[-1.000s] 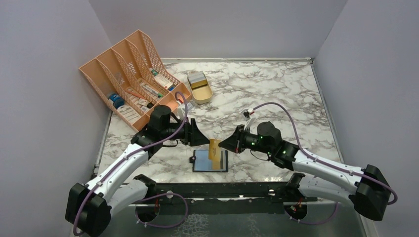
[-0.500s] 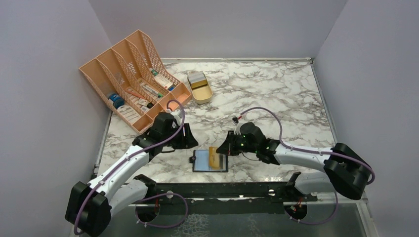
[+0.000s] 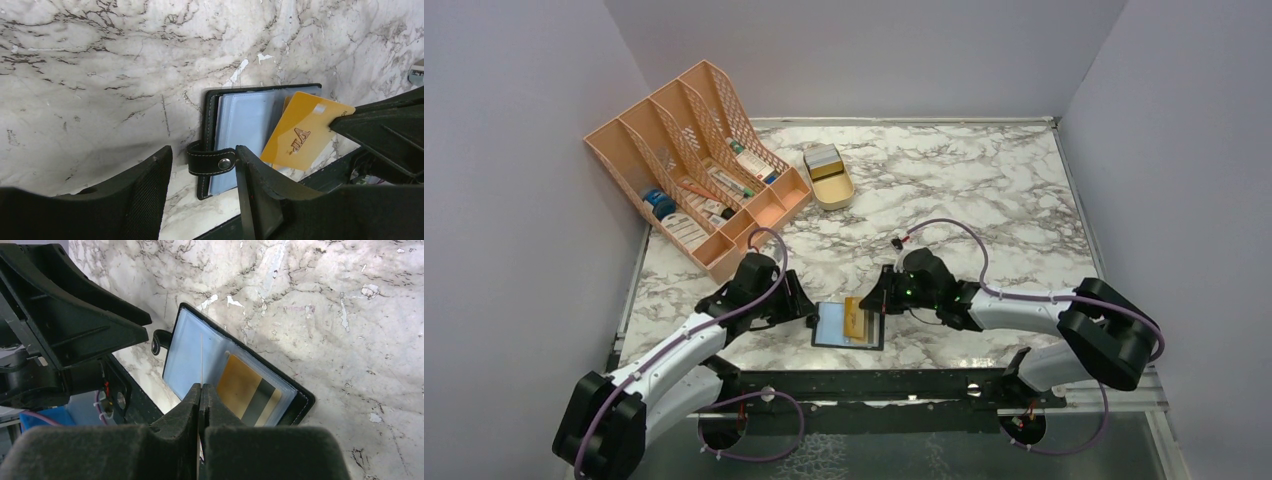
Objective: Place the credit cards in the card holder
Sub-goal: Insert the credit card into the card holder.
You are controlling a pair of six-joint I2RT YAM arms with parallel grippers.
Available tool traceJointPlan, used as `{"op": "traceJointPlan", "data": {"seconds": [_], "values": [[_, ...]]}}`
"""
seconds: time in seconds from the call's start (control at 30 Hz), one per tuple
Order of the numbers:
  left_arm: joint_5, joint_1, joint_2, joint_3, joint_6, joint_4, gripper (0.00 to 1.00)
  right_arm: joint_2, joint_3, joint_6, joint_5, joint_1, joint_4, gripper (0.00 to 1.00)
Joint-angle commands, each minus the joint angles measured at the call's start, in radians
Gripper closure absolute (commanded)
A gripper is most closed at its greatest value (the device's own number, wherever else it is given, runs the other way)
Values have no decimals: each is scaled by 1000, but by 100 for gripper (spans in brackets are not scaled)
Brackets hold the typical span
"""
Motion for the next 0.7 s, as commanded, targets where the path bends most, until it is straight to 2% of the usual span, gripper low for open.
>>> {"op": "traceJointPlan", "data": {"seconds": [0.0,0.17,0.47,0.67], "values": [[-26,-5,20,-26,-50,75,49,14,-1,10,46,-9,41,99],[3,-5,54,-50,-65,119,53,0,-19,26,62,-20,42,99],[62,-10,53,-109,-124,237,70,2,-60,61,17,-60,78,99],[89,-14,92,-132,-153,294,71,-11,-88,87,1,-72,99,99]]}}
